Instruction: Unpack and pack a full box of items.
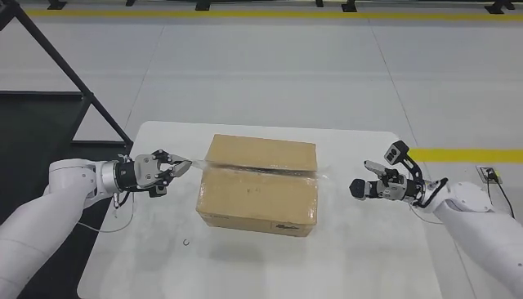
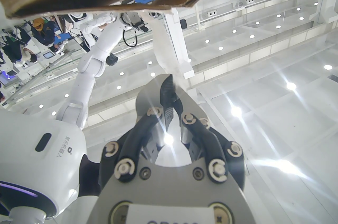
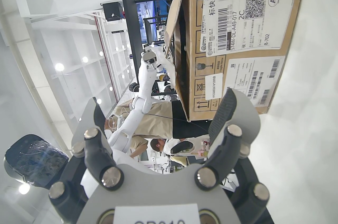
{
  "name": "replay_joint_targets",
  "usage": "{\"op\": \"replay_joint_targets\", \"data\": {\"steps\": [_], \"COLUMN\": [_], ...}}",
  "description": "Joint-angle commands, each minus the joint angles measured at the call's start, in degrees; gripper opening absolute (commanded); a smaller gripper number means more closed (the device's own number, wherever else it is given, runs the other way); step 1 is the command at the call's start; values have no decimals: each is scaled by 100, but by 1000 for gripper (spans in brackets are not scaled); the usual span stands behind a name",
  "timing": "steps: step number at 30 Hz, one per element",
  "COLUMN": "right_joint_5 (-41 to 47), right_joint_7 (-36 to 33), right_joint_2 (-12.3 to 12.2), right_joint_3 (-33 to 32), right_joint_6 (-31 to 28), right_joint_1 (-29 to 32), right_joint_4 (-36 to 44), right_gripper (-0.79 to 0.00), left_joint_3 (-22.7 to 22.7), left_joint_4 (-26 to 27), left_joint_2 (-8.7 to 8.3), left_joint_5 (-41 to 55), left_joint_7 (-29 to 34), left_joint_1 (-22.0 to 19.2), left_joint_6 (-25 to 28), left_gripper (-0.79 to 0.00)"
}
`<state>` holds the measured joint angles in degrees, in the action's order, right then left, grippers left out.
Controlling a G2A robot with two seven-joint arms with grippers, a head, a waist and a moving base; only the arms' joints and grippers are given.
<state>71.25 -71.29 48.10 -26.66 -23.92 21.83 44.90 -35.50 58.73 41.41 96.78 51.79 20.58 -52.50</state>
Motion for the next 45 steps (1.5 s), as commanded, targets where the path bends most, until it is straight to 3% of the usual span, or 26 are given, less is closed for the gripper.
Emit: {"op": "replay_joint_targets", "data": {"steps": [1, 5, 7, 12, 13, 14, 17, 22, 23, 24, 26, 31, 40, 45], "right_joint_5": [0, -957, -1542, -2355, -2393, -2446, -2705, -3183, -3297, -3398, -3528, -3764, -3913, -3858], "right_joint_7": [1, 1035, 1375, 2178, 2237, 2253, 2299, 2581, 2681, 2777, 2840, 2824, 2693, 2658], "right_joint_2": [0, -12, -35, -59, -58, -58, -56, -55, -54, -54, -59, -69, -67, -72], "right_joint_3": [0, -34, -76, -253, -290, -327, -420, -582, -612, -647, -720, -893, -1206, -1409], "right_joint_6": [0, -386, -898, -1391, -1463, -1509, -1658, -1514, -1429, -1353, -1299, -1128, -868, -736], "right_joint_1": [0, 21, 95, 276, 335, 371, 451, 527, 539, 551, 594, 680, 819, 929], "right_joint_4": [0, 337, 544, 762, 795, 819, 923, 1148, 1208, 1273, 1407, 1648, 1903, 2070], "right_gripper": [0, 0, 0, -15, -268, -403, -406, -397, -363, -256, -397, -416, -785, -785], "left_joint_3": [0, 0, 0, 0, 0, 0, 0, 0, 0, 0, 0, 0, 0, 0], "left_joint_4": [0, 0, 0, 0, 0, 0, 0, 0, 0, 0, 0, 0, 0, 0], "left_joint_2": [0, 0, 0, 0, 0, 0, 0, 0, 0, 0, 0, 0, 0, 0], "left_joint_5": [0, 0, 0, 0, 0, 0, 0, 0, 0, 0, 0, 0, 0, 0], "left_joint_7": [0, 0, 0, 0, 0, 0, 0, 0, 0, 0, 0, 0, 0, 0], "left_joint_1": [0, 0, 0, 0, 0, 0, 0, 0, 0, 0, 0, 0, 0, 0], "left_joint_6": [0, 0, 0, 0, 0, 0, 0, 0, 0, 0, 0, 0, 0, 0], "left_gripper": [-785, -785, -785, -785, -785, -785, -785, -785, -785, -785, -785, -785, -785, -785]}}
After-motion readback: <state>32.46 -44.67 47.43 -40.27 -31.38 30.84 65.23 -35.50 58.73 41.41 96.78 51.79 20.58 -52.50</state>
